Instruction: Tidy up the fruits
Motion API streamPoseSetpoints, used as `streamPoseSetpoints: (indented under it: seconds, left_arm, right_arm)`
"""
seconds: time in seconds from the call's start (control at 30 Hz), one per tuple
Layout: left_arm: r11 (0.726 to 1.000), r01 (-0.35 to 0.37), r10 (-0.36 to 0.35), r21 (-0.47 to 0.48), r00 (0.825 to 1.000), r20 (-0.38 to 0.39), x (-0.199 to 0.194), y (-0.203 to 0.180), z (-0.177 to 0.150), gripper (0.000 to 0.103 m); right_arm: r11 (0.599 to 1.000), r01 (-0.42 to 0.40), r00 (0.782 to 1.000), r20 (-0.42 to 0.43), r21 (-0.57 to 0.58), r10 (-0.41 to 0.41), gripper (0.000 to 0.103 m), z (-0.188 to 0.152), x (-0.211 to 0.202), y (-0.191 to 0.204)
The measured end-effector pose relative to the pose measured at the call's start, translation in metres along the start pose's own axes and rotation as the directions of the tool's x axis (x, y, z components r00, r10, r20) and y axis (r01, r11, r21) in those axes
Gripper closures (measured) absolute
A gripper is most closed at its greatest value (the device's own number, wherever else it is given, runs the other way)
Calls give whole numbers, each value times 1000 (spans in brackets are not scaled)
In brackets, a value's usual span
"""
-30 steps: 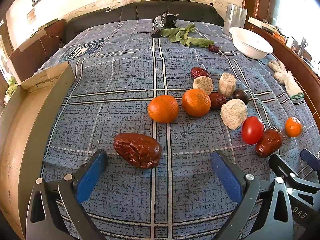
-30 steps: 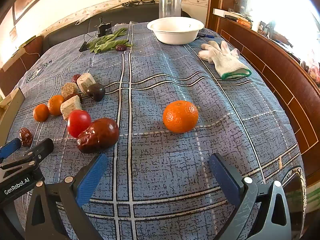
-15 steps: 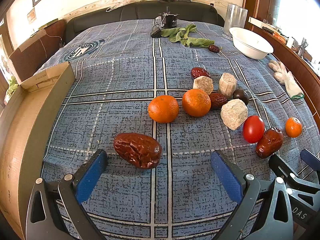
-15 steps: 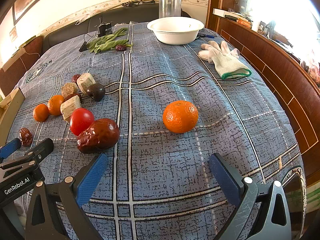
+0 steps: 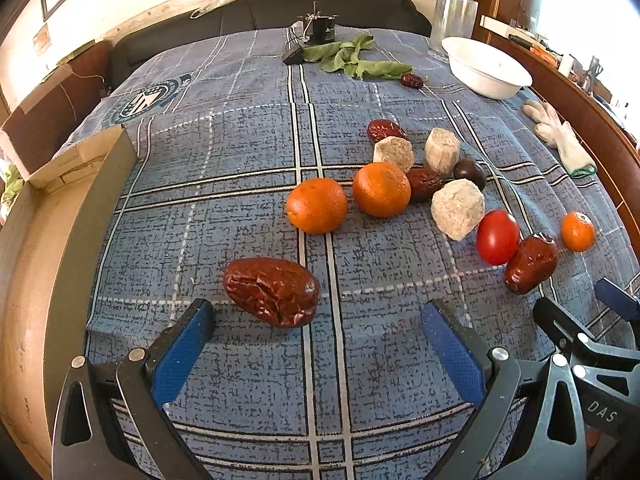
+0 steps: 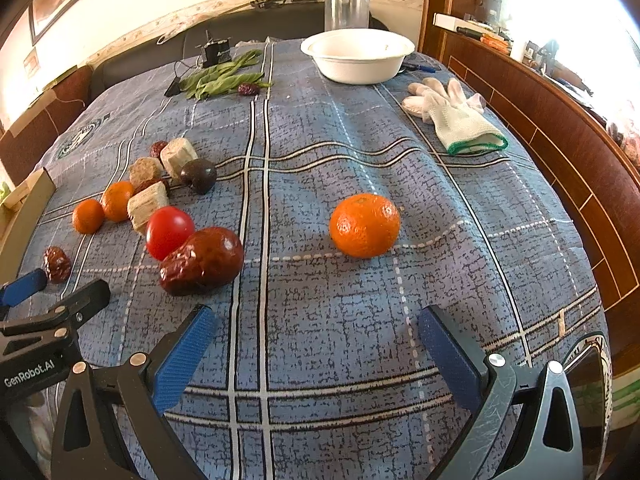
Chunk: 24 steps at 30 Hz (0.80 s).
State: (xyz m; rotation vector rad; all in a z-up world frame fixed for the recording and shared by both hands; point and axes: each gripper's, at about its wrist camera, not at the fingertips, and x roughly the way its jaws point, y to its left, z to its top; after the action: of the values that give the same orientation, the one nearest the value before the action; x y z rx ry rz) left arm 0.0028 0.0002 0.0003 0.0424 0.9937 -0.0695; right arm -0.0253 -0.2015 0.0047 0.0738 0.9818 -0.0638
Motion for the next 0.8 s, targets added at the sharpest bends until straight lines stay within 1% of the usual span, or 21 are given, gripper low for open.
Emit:
streamPoseSetpoints:
  seconds: [0.17, 0.23, 0.3, 0.37, 0.43, 0.5, 0.53, 0.6, 0.7, 0.77, 0.8]
  left_arm:
    - [1000, 6, -6, 5, 1000, 1, -1, 0, -1, 0]
    - [1000, 15, -15, 10, 1000, -2, -1, 1, -2, 0]
    - [999, 42, -42, 3, 999, -1, -5, 4, -3, 0]
    - [996, 78, -78, -33, 997, 2, -10, 9, -6, 0]
    - [993, 101, -101, -66, 995, 14, -18, 14, -8, 0]
    - [993, 95, -92, -68, 995, 47, -31, 17, -11, 0]
    - [995, 83, -79, -63, 994, 70, -38, 19, -12, 0]
    - [996, 71, -64, -58, 991, 119, -53, 22, -15, 0]
    - [995, 78, -67, -57, 981, 180, -74, 29, -17, 0]
    - [995, 85, -72, -50, 972, 226, -90, 32, -19, 0]
    - [995, 84, -70, -47, 968, 241, -95, 33, -19, 0]
  right_arm:
    - [999, 33, 999, -32, 36, -32, 0, -5, -5, 5]
    - [998, 37, 999, -30, 42, -36, 0, -6, -5, 4]
    - [998, 37, 999, -33, 41, -35, 0, -7, -6, 3]
    - [998, 36, 999, -37, 43, -34, 0, -6, -6, 3]
    - [998, 37, 998, -45, 44, -35, 0, -6, -8, 4]
    - [998, 31, 998, -51, 54, -28, 0, -7, -11, 4]
    - [998, 13, 999, -45, 66, -10, 0, -8, -14, 5]
    - [997, -15, 1000, -12, 81, 16, 0, -10, -23, 6]
    - [996, -30, 996, 89, 89, 22, 0, -13, -49, 11]
    - [995, -32, 984, 178, 92, 15, 0, -16, -71, 13]
    - [995, -26, 973, 229, 95, 4, 0, -18, -82, 15]
